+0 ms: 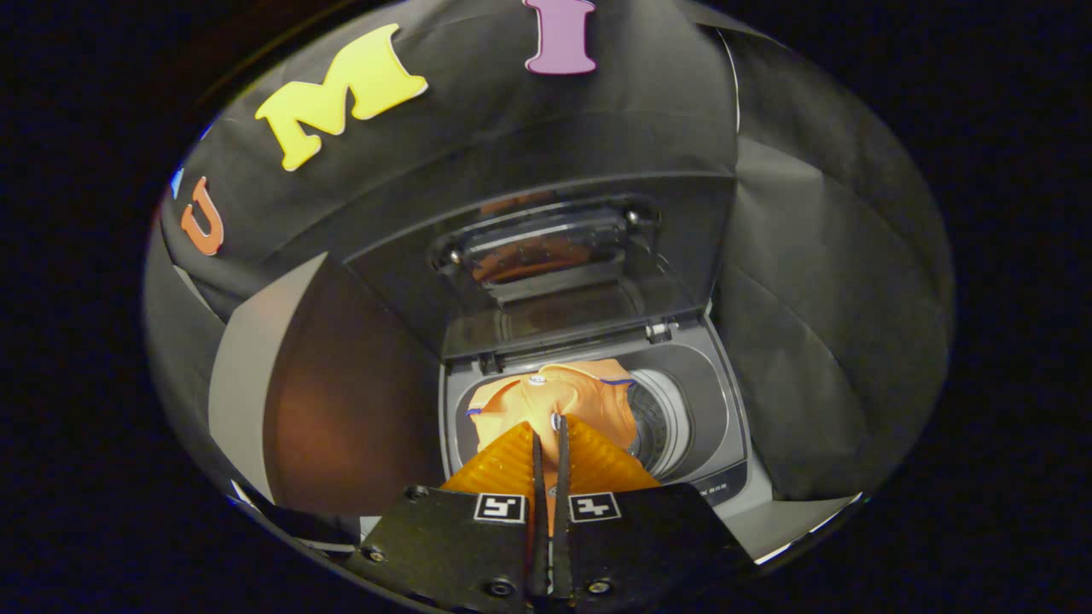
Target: Put the clothes into the washing machine and then close the washing machine lid.
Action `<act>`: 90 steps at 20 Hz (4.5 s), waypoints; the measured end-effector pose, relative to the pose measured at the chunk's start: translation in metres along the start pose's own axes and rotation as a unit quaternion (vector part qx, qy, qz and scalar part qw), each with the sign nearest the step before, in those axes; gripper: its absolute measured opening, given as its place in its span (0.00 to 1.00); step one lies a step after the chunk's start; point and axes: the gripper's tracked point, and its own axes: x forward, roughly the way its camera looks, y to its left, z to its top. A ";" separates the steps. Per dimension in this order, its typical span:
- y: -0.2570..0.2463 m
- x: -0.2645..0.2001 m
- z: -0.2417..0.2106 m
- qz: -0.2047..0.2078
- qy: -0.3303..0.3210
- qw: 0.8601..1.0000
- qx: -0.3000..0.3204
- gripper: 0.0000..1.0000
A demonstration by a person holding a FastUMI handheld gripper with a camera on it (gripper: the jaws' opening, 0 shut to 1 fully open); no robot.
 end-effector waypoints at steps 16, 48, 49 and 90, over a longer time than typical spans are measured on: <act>-0.016 0.077 -0.033 -0.062 0.069 0.996 -0.017 0.10; 0.030 -0.071 0.145 -0.113 -0.187 0.963 -0.158 0.96; 0.033 -0.071 0.155 -0.109 -0.188 0.964 -0.155 0.96; 0.018 0.018 0.119 -0.052 -0.115 0.986 -0.109 0.99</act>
